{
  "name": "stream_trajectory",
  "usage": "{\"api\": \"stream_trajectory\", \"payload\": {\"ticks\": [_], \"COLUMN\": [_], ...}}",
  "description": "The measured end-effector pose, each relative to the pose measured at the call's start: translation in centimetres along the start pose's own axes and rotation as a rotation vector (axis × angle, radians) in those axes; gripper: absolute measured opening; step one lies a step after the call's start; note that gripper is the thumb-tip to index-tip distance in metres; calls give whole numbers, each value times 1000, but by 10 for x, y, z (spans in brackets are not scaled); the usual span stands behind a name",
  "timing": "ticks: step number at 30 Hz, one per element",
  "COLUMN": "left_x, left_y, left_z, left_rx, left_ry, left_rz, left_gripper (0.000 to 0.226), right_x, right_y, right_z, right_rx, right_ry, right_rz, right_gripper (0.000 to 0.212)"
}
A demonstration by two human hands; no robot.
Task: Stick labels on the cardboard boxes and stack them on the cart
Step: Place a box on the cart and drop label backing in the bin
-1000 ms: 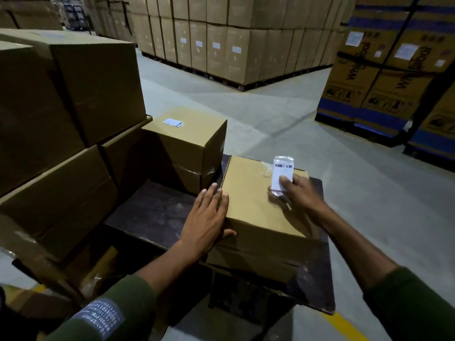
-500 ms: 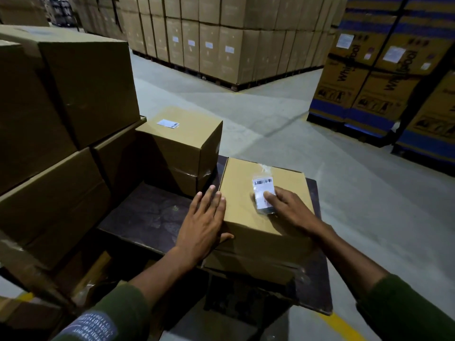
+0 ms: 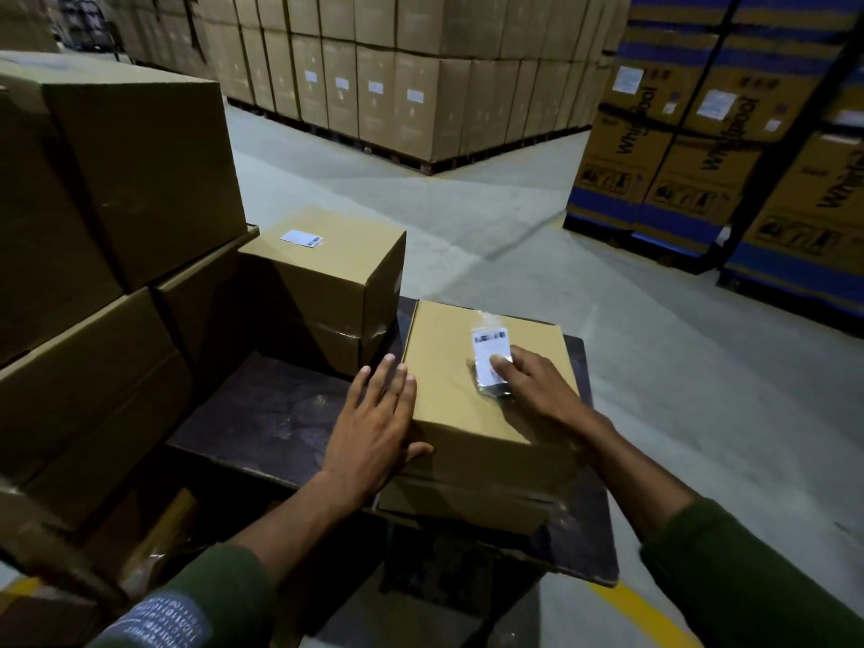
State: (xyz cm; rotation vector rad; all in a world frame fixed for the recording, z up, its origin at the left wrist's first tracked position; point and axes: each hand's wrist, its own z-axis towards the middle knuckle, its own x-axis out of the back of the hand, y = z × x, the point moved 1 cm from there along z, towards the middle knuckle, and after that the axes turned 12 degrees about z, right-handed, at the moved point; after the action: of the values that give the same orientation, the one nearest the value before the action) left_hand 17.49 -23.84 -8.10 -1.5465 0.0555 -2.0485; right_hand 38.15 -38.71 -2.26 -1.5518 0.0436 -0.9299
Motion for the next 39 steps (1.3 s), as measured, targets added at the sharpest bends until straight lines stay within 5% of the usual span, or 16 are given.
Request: {"api": "stream_trajectory", "payload": {"ticks": [7, 13, 19, 25, 32, 39], "left_x": [1, 6, 6, 11, 19, 31], "left_y": [-4, -1, -3, 2, 4, 11], "left_z": [0, 1, 0, 1, 0, -2], "left_rx": [-10, -8, -2, -5, 12, 85], "left_ry": [-10, -15, -19, -60, -101, -170], "left_rz": [14, 28, 24, 55, 107, 101], "left_gripper": [98, 97, 97, 97, 96, 95], "right_x": [-22, -2, -22, 6, -16, 15], "right_y": [-13, -4, -18, -4, -15, 2], "right_z": [-12, -4, -19, -10, -15, -11], "right_rx": [24, -55, 17, -51, 52, -10], "right_ry": [-102, 77, -63, 86, -83, 67], "right_rz": [30, 6, 16, 12, 33, 132], "right_gripper": [42, 36, 34, 33, 28, 26]}}
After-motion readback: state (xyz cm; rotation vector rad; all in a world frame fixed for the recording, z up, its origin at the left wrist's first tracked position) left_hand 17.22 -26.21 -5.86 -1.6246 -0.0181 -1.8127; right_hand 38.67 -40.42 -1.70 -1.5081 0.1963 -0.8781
